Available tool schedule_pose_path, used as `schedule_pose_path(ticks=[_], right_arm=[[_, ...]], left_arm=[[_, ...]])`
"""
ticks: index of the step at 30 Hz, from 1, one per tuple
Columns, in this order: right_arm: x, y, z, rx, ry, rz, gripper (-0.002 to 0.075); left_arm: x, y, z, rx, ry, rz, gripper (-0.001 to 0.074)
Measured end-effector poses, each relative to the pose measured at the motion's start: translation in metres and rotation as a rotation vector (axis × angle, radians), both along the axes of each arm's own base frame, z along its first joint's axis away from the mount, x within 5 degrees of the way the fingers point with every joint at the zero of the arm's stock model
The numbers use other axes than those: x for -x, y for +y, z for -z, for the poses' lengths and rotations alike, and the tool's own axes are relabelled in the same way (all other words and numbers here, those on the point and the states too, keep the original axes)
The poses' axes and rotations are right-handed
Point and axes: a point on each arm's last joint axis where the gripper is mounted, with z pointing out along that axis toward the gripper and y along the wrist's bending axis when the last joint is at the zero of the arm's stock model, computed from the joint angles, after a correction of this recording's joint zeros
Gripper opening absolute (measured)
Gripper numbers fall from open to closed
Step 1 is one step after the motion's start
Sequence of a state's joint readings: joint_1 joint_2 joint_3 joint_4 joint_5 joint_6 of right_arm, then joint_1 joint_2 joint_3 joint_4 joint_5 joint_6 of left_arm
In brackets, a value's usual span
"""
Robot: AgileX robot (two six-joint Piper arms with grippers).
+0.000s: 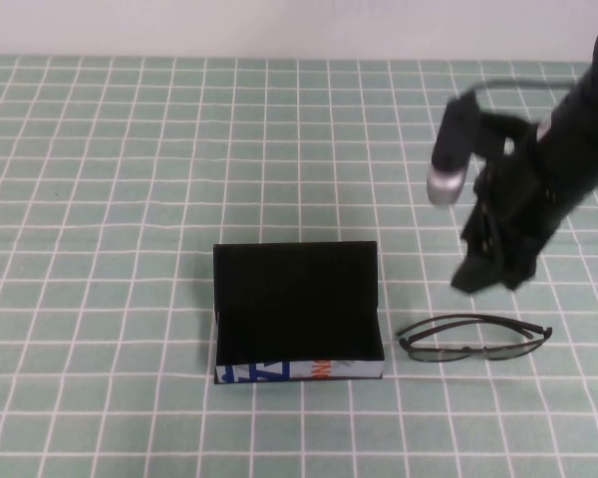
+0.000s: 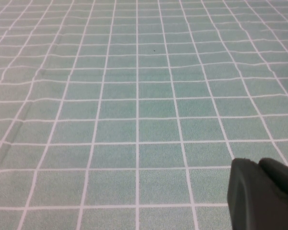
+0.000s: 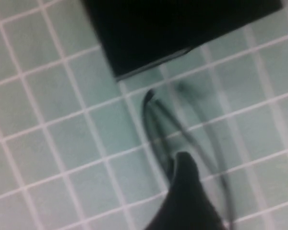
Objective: Return glasses to glasses case
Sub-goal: Pick up the glasses from the table
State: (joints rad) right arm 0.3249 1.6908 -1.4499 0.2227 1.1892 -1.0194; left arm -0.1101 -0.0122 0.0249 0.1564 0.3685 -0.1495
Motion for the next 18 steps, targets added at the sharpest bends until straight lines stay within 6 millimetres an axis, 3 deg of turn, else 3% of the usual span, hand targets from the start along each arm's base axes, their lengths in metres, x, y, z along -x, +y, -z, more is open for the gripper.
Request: schedule_pose_path(ticks=[9, 18], right_arm=[[0.018, -0.003, 0.048, 0.129, 0.073, -0.041, 0.0459], [0.026, 0.025, 0.051, 0.196, -0.034, -0.141, 0.0466]], left_arm=[[0.0, 0.0, -0.001, 0.001, -0.007, 0.001, -0.0002], [0.0, 0.0, -0.002, 0.002, -0.017, 0.003, -0.0002]])
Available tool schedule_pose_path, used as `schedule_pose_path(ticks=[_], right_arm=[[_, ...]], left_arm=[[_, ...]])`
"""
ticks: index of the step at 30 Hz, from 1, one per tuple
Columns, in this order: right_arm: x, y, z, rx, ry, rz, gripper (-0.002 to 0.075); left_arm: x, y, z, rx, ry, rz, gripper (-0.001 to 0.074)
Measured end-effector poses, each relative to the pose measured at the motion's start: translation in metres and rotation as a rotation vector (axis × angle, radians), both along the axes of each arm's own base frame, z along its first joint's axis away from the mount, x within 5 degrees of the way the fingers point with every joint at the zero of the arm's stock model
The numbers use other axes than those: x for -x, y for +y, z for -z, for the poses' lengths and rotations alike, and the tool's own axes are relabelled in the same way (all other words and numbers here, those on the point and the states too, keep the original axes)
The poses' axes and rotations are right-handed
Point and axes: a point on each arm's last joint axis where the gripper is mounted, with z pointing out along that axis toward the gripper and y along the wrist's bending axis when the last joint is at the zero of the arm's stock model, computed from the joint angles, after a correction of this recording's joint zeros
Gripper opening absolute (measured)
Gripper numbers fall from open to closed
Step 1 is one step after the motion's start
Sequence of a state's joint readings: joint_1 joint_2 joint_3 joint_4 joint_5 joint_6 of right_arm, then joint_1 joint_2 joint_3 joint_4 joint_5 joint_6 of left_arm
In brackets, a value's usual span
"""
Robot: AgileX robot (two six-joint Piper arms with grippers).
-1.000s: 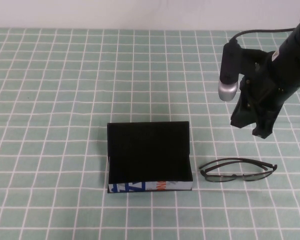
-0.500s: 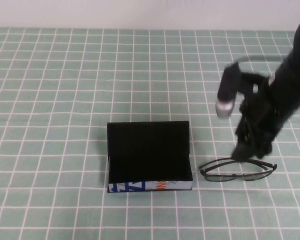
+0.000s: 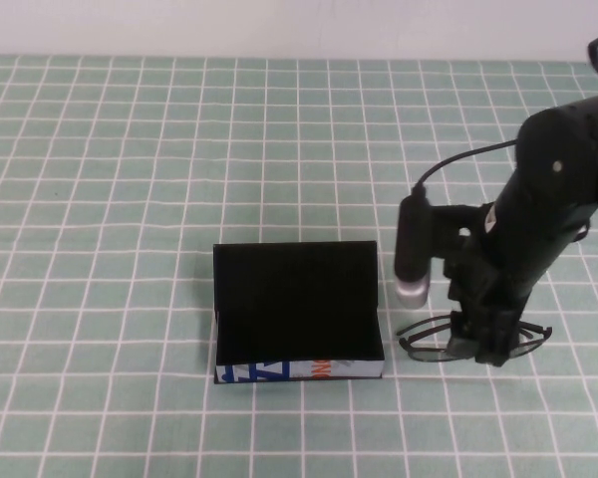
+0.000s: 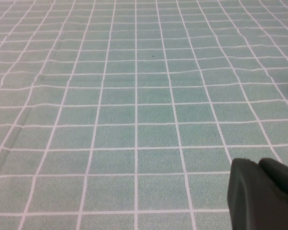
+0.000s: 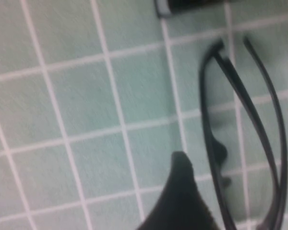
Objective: Return glasses to glasses case
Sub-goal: Pick up the glasses from the table
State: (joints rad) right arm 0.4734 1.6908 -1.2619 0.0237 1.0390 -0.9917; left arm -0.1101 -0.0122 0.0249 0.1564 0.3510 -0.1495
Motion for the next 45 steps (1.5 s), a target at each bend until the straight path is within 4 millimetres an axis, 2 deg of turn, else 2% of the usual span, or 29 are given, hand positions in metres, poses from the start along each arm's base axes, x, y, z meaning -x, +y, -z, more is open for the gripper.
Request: schedule_pose_path(ticks=[7, 10, 18, 35, 45], right_arm=[[0.0, 0.007, -0.001, -0.014, -0.036, -0.016, 0.0563], [0.0, 0.007, -0.001, -0.017, -0.034, 0.009, 0.0576], [-0.002, 0.004, 0.004, 0.02, -0.035, 0.036, 0.0581], [-0.014, 0.008, 0.038, 0.083, 0.026, 0.029, 0.0582], [-0.026, -0.009, 0.048, 0.098, 0.037, 0.081, 0.0582]], left_arm=[[0.0, 0.0, 0.0, 0.0, 0.0, 0.0, -0.0002], [0.0, 0.0, 0.0, 0.0, 0.0, 0.0, -0.0002], [0.0, 0.0, 0.0, 0.0, 0.0, 0.0, -0.0002], [0.0, 0.0, 0.0, 0.0, -0.002, 0.0, -0.0002], [0.0, 0.0, 0.0, 0.0, -0.003, 0.0, -0.0002]])
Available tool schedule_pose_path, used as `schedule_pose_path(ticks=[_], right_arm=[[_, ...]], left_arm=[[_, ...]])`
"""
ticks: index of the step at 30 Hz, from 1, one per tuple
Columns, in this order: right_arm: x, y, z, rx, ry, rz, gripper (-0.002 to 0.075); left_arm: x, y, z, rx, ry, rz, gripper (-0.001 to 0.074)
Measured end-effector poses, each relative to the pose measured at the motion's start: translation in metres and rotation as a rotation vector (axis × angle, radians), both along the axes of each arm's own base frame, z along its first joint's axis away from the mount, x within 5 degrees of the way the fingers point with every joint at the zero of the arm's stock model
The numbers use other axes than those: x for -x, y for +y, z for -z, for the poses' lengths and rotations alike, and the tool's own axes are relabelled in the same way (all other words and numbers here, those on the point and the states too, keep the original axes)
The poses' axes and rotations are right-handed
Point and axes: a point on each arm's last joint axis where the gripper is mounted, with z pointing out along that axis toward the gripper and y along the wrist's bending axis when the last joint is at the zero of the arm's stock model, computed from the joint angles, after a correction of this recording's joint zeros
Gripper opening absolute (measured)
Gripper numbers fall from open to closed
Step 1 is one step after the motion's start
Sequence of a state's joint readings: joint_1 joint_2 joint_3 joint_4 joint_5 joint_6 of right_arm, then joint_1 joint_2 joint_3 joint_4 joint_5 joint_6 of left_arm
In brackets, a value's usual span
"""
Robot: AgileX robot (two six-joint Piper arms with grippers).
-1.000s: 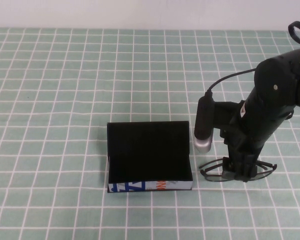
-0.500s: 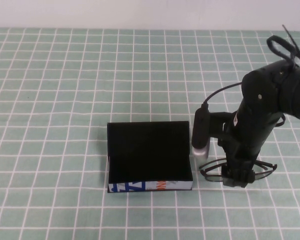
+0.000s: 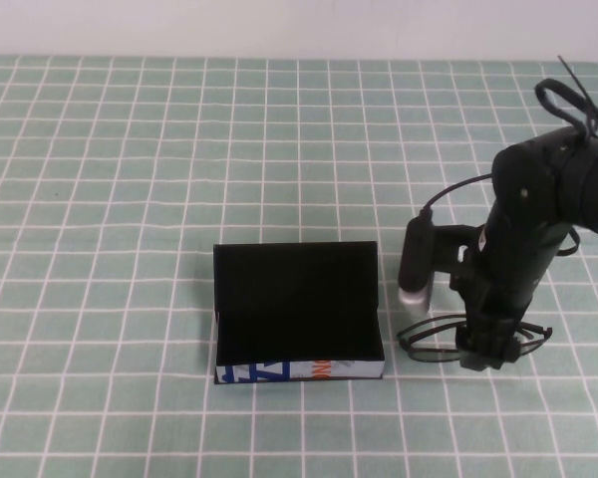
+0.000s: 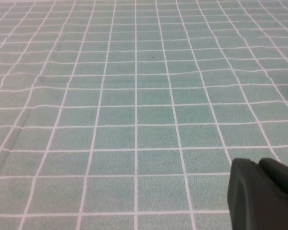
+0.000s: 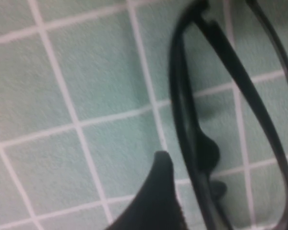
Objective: Return glasses to glasses case
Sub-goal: Pick up the glasses from the table
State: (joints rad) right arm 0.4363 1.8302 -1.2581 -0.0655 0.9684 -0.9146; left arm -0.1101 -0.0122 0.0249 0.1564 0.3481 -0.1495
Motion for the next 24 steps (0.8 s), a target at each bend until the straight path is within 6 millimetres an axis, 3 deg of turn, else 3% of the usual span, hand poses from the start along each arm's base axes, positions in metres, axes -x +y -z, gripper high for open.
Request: schedule_pose_path(ticks=[14, 24], right_arm=[[-0.0013, -0.0028, 0.0, -0.026, 0.012, 0.03, 0.0481], [-0.0001, -0.0032, 0.0001, -0.02, 0.025, 0.03, 0.0344]], left_arm=[[0.0, 0.0, 0.0, 0.0, 0.0, 0.0, -0.0002], [0.0, 0.0, 0.0, 0.0, 0.0, 0.0, -0.0002]])
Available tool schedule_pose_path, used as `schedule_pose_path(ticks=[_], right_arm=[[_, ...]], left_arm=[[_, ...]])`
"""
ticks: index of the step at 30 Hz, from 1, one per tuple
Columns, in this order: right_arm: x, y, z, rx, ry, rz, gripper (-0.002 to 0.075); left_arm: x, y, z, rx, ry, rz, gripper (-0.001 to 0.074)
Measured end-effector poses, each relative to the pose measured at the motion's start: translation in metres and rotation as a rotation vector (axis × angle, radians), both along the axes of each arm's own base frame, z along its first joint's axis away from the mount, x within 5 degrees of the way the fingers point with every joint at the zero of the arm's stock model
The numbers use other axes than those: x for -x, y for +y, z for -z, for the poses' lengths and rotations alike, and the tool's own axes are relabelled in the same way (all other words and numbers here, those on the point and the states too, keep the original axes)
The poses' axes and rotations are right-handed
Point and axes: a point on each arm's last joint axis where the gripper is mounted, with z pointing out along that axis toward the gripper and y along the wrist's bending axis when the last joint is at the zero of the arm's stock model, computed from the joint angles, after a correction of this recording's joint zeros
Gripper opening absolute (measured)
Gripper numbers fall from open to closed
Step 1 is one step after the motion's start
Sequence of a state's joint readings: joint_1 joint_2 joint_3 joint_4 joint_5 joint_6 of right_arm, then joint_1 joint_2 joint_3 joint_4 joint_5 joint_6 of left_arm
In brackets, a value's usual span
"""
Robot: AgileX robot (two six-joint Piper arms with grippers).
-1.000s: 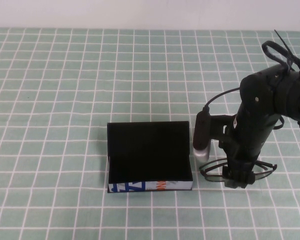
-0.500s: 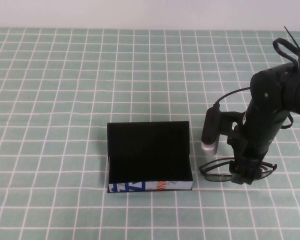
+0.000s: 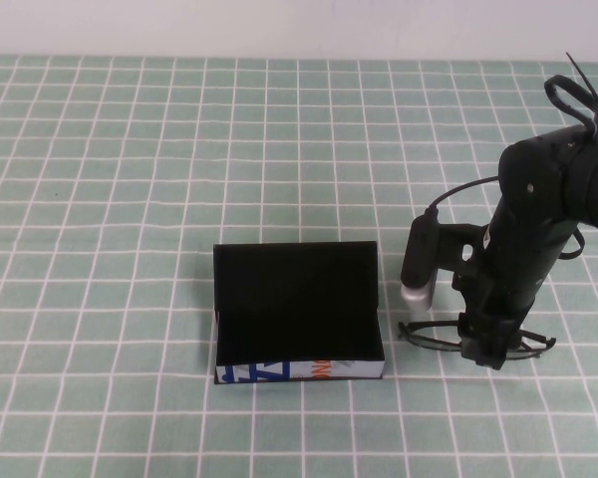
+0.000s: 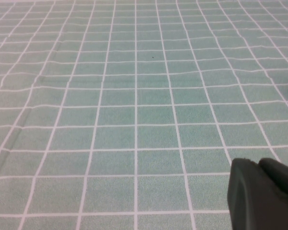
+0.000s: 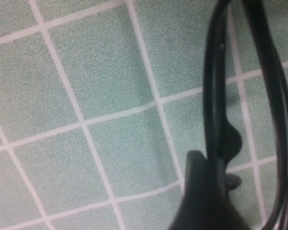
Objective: Return glasses to glasses case
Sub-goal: Pick up the glasses from the table
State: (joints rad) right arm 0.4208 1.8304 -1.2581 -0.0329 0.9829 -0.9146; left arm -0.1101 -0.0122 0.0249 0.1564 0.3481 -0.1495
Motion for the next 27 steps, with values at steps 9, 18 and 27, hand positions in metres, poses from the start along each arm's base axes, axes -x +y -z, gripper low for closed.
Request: schedule_pose_path(ticks=[9, 18, 27], right_arm=[[0.0, 0.0001, 0.0, -0.001, 0.001, 0.001, 0.033], [0.0, 0.0001, 0.0, -0.001, 0.001, 0.001, 0.033], [0.0005, -0.0001, 0.0, 0.001, 0.006, 0.001, 0.033]], left_arm=[[0.0, 0.0, 0.0, 0.0, 0.0, 0.0, -0.0002], [0.0, 0.0, 0.0, 0.0, 0.0, 0.0, -0.0002], [0.0, 0.0, 0.0, 0.0, 0.0, 0.0, -0.0002]])
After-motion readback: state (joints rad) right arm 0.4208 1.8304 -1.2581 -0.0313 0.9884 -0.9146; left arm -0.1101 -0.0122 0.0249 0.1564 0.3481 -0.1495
